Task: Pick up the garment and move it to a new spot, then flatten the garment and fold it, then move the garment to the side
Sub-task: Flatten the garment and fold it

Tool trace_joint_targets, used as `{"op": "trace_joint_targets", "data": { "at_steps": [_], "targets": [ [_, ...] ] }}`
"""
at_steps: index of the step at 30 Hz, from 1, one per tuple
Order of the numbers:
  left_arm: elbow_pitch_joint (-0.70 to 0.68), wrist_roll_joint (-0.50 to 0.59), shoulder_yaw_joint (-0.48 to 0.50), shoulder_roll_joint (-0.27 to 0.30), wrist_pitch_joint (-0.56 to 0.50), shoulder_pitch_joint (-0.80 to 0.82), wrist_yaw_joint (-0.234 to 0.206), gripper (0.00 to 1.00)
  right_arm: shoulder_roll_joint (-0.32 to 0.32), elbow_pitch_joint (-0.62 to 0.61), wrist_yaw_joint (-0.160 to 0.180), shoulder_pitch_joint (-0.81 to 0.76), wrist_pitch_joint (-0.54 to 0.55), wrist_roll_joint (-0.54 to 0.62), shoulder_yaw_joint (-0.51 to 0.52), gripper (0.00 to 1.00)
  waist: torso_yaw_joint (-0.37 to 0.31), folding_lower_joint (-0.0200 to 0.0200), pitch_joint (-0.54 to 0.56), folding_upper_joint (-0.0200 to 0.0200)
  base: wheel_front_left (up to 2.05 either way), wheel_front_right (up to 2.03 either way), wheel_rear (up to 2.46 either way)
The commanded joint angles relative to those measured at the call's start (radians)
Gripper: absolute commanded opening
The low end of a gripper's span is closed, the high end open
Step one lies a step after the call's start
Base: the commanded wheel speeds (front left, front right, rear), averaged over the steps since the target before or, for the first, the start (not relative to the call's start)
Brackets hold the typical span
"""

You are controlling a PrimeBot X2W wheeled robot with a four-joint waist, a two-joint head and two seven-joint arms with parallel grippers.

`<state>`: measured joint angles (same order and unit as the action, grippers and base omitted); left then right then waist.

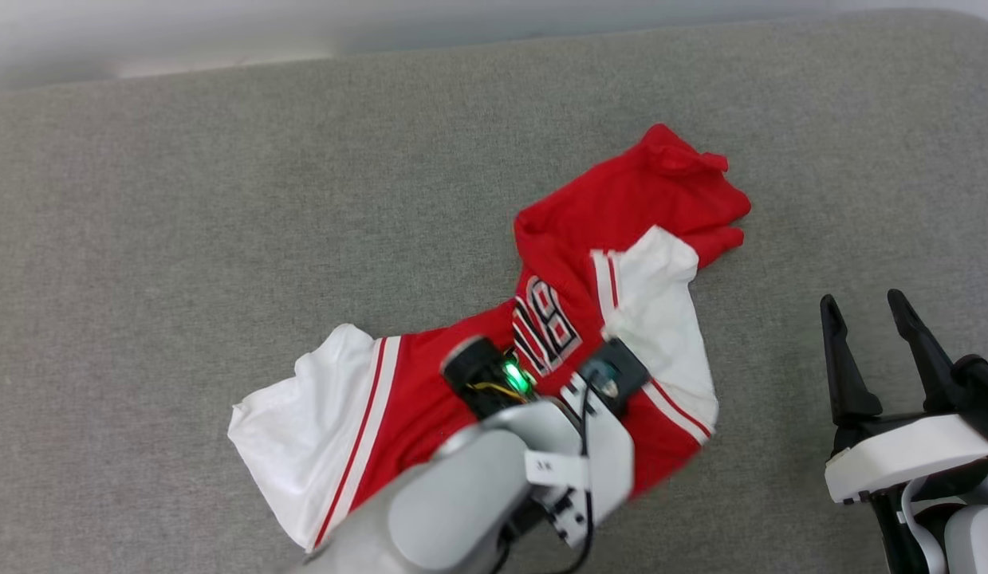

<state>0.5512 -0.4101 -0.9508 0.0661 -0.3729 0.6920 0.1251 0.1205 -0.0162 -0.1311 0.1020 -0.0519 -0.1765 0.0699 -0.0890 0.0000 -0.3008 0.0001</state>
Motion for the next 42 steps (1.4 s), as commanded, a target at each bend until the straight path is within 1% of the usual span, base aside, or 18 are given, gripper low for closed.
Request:
{"op": "trace_joint_targets", "data": {
  "at_steps": [1, 4, 5, 6, 8, 9, 13, 15, 16, 17, 18, 22, 24, 25, 30, 33, 37, 42],
  "targets": [
    [-0.01, -0.032, -0.053, -0.005, 0.017, -0.009, 0.006, 0.0, 0.0, 0.001, 0.001, 0.008, 0.003, 0.007, 0.005, 1.0, 0.004, 0.0, 0.021, -0.0001, 0.0, 0.0, 0.0],
    [-0.029, -0.064, -0.116, -0.008, 0.045, 0.002, 0.005, 0.0, 0.002, -0.005, 0.001, 0.011, 0.006, 0.011, 0.013, 1.0, 0.006, 0.0, 0.043, -0.0001, 0.0, 0.0, 0.0],
    [-0.029, -0.064, -0.116, -0.008, 0.045, 0.002, 0.005, 0.0, 0.002, -0.005, 0.001, 0.011, 0.006, 0.011, 0.013, 1.0, 0.006, 0.0, 0.043, -0.0001, 0.0, 0.0, 0.0],
    [-0.04, -0.08, -0.16, -0.01, 0.057, 0.005, 0.005, 0.0, 0.002, -0.011, 0.001, 0.012, 0.013, 0.013, 0.022, 1.0, 0.006, 0.0, 0.052, -0.0001, 0.0, 0.0, 0.0],
    [-0.049, -0.095, -0.201, -0.011, 0.069, 0.005, 0.005, 0.0, 0.0, -0.018, 0.001, 0.014, 0.016, 0.015, 0.032, 1.0, 0.006, 0.0, 0.056, -0.0001, 0.0, 0.0, 0.0],
    [-0.053, -0.115, -0.237, -0.013, 0.083, -0.003, 0.005, 0.0, -0.003, -0.025, 0.001, 0.014, 0.023, 0.019, 0.039, 1.0, 0.004, 0.0, 0.058, -0.0001, 0.0, 0.0, 0.0],
    [-0.042, -0.13, -0.289, -0.016, 0.12, -0.004, 0.005, 0.0, -0.01, -0.036, 0.001, 0.013, 0.03, 0.023, 0.048, 1.0, 0.002, 0.0, 0.052, -0.0001, 0.0, 0.0, 0.0],
    [-0.038, -0.13, -0.295, -0.016, 0.135, -0.004, 0.005, 0.0, -0.011, -0.037, 0.001, 0.012, 0.031, 0.024, 0.049, 1.0, 0.002, 0.0, 0.05, -0.0001, 0.0, 0.0, 0.0],
    [-0.035, -0.129, -0.301, -0.016, 0.149, -0.004, 0.005, 0.68, -0.011, -0.038, 0.001, 0.012, 0.031, 0.025, 0.05, 1.0, 0.003, 0.0, 0.048, -0.0001, 0.0, 0.0, 0.0],
    [-0.031, -0.124, -0.304, -0.016, 0.172, -0.001, 0.005, 1.0, -0.012, -0.038, 0.001, 0.011, 0.032, 0.026, 0.05, 1.0, 0.005, 0.0, 0.047, -0.0001, 0.0, 0.0, 0.0],
    [-0.026, -0.124, -0.294, -0.016, 0.253, 0.017, -0.006, 1.0, -0.013, -0.034, 0.001, 0.006, 0.032, 0.03, 0.056, 1.0, 0.018, 0.0, 0.051, -0.0001, 0.0, 0.0, 0.0],
    [-0.014, -0.139, -0.249, -0.016, 0.352, 0.035, -0.042, 1.0, -0.005, -0.029, 0.001, 0.003, 0.038, 0.03, 0.058, 1.0, 0.04, 0.0, 0.074, -0.0001, 0.0, 0.0, 0.0],
    [-0.011, -0.142, -0.207, -0.013, 0.409, 0.057, -0.068, 1.0, 0.0, -0.027, 0.001, -0.001, 0.04, 0.027, 0.062, 1.0, 0.055, 0.0, 0.09, -0.0001, 0.0, 0.0, 0.0],
    [-0.009, -0.142, -0.186, -0.001, 0.437, 0.066, -0.084, 1.0, 0.003, -0.027, 0.001, -0.004, 0.041, 0.026, 0.064, 1.0, 0.063, 0.0, 0.098, -0.0001, 0.0, 0.0, 0.0],
    [-0.026, -0.133, -0.085, 0.095, 0.554, 0.1, -0.164, 1.0, 0.017, -0.025, 0.001, -0.021, 0.05, 0.018, 0.066, 1.0, 0.099, 0.0, 0.142, -0.0001, 0.0, 0.0, 0.0],
    [-0.056, -0.145, -0.015, 0.171, 0.597, 0.089, -0.216, 1.0, 0.019, -0.027, 0.001, -0.027, 0.055, 0.014, 0.067, 1.0, 0.117, 0.0, 0.162, -0.0001, 0.0, 0.0, 0.0],
    [-0.111, -0.164, 0.08, 0.287, 0.626, 0.026, -0.282, 1.0, 0.02, -0.03, 0.001, -0.042, 0.058, 0.011, 0.062, 1.0, 0.129, 0.0, 0.184, -0.0001, 0.0, 0.0, 0.0],
    [-0.252, -0.208, 0.244, 0.402, 0.639, -0.13, -0.362, 1.0, 0.022, -0.038, 0.001, -0.056, 0.058, 0.006, 0.061, 1.0, 0.132, 0.0, 0.194, -0.0001, 0.0, 0.0, 0.0]
  ]
}}
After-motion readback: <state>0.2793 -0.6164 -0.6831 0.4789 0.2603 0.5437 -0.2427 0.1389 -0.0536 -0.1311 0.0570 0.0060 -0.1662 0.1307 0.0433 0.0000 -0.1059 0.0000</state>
